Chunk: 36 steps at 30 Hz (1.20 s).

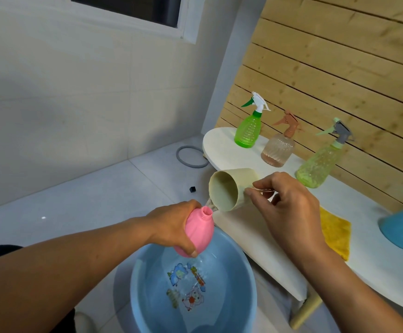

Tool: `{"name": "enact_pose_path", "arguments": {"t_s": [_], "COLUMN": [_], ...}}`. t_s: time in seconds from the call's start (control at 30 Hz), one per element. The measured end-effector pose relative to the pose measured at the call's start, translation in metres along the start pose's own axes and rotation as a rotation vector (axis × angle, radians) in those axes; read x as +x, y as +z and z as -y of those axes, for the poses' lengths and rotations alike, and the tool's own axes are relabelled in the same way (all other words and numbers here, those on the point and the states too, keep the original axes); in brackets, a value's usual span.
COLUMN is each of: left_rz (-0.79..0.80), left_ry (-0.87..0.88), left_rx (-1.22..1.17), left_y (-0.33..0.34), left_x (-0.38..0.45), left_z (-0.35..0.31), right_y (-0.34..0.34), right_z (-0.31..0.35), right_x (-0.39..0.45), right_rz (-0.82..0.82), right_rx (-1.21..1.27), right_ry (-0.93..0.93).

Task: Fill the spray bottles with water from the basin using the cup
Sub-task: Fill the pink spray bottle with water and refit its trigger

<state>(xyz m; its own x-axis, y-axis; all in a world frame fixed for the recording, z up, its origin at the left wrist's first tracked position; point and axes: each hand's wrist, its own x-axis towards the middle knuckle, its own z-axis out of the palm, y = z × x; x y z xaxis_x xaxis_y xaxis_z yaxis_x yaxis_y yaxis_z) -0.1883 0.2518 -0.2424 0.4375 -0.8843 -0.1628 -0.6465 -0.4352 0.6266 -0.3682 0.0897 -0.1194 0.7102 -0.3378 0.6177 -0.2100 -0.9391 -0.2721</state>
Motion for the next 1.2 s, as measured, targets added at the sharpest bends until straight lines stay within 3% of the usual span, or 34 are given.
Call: {"name": "enact_pose_path", "arguments": {"t_s": [0.93,1.03,1.2], "left_rz": [-0.021,-0.026,-0.029], "left_ry": [0.011,0.01,0.013], "left_rx": [-0.049,-0.083,-0.185], "left_y": [0.003,0.005,0.007], "left_x": [0.008,0.01,0.011], "left_z": [-0.007,-0.007,-0.004], "right_y": [-0.006,-0.002,0.007], "right_z": [0.0,0.0,-0.002], "right_x": [-0.011,-0.013,-0.013], "right_rz": [-0.091,-0.086,-0.015], "right_rx": [-0.282,-0.198,0.233], "right_ry": [-0.544,-0.374,0.367]}}
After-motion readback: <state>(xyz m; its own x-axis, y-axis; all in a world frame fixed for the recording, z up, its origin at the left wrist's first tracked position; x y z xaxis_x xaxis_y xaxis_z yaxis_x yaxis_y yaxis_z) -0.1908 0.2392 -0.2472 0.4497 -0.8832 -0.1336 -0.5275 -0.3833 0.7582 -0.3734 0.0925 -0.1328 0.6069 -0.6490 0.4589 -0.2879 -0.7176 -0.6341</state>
